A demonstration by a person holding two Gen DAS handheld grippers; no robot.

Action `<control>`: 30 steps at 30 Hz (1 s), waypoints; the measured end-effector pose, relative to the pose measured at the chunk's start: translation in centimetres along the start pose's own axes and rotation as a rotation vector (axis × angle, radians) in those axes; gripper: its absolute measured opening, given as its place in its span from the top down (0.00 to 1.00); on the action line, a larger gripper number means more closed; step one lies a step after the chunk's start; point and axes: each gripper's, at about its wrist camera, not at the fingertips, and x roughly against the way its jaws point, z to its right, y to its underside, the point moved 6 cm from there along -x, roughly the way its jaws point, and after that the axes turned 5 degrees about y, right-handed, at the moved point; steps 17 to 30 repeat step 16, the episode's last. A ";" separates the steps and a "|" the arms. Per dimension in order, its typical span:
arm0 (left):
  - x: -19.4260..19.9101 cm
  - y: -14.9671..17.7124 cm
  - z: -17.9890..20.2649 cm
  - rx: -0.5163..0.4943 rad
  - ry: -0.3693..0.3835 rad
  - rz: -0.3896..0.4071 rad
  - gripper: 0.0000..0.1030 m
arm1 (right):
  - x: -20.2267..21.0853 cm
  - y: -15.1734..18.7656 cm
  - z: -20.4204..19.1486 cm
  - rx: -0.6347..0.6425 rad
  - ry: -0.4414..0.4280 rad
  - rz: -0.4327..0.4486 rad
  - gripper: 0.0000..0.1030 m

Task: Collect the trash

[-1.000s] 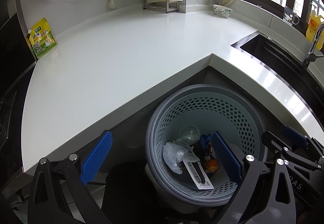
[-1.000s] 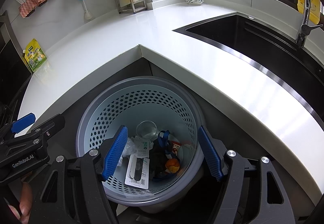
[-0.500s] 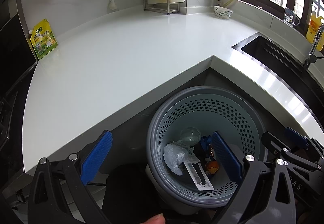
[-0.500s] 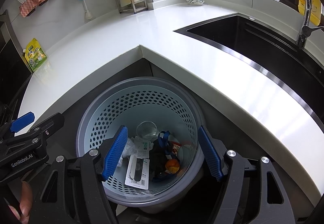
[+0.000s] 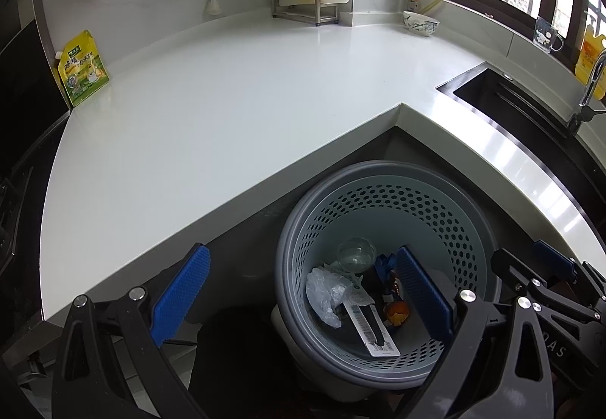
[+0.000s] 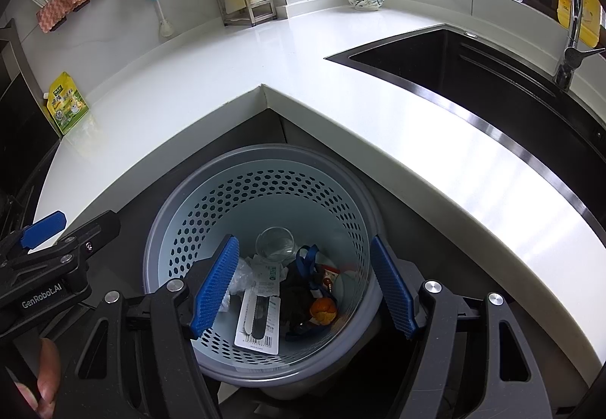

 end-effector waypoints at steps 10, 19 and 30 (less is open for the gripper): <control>-0.2 0.0 0.5 -0.014 -0.004 -0.003 0.06 | 0.1 -0.3 0.2 0.004 -0.003 0.005 0.33; -0.4 -0.1 0.6 -0.016 -0.010 -0.004 0.06 | -0.1 -0.4 0.3 0.000 -0.007 0.003 0.33; -0.4 -0.1 0.6 -0.016 -0.010 -0.004 0.06 | -0.1 -0.4 0.3 0.000 -0.007 0.003 0.33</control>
